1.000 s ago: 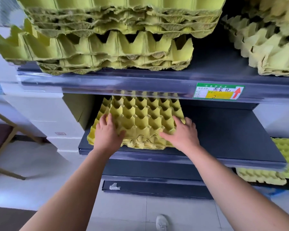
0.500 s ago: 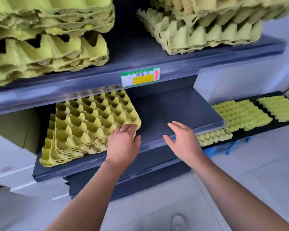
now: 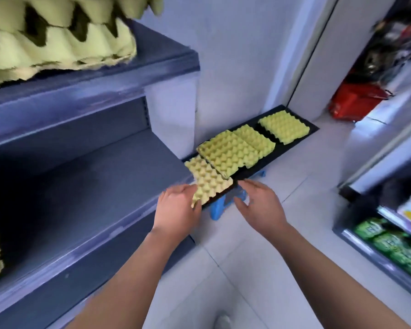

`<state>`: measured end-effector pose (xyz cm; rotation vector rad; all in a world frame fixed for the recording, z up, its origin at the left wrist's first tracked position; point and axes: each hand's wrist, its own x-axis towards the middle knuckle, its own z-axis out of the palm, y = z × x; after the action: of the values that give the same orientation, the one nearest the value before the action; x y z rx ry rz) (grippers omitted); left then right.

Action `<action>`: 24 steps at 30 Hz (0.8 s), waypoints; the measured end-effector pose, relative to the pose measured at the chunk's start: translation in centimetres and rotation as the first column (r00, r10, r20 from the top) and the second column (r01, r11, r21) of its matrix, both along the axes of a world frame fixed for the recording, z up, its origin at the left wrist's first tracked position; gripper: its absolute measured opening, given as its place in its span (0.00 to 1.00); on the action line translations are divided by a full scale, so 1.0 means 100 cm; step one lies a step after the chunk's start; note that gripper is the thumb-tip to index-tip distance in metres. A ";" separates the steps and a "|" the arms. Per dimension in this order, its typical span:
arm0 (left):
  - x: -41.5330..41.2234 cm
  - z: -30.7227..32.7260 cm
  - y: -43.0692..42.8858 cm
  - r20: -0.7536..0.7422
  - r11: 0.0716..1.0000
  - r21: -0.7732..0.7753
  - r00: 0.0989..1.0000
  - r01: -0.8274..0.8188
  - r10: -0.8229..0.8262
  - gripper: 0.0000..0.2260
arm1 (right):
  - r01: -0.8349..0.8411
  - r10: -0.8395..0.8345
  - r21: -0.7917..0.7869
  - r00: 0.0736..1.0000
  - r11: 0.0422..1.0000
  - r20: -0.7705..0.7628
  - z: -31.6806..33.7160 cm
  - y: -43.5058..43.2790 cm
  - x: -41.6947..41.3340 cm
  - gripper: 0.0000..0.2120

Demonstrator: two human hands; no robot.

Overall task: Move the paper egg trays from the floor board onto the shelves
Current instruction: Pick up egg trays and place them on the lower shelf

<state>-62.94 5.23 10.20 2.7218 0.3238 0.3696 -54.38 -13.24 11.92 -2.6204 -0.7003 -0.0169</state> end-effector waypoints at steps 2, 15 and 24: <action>0.038 -0.007 -0.028 -0.032 1.000 -0.028 0.999 0.014 -0.014 0.12 | 0.006 -0.006 -0.019 1.000 1.000 -0.003 -0.004 -0.029 0.035 0.14; 0.247 -0.058 -0.096 -0.229 0.994 -0.102 0.973 -0.035 0.011 0.18 | 0.031 -0.040 -0.153 0.998 0.988 -0.055 -0.052 -0.096 0.248 0.22; 0.396 -0.097 -0.077 -0.455 0.985 -0.121 0.889 -0.123 0.055 0.20 | -0.016 -0.020 -0.186 0.982 0.982 -0.189 -0.089 -0.073 0.411 0.20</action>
<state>-23.36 -2.49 0.54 2.6236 0.5780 -0.2666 -13.23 -20.53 3.05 -2.7527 -0.6602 0.3097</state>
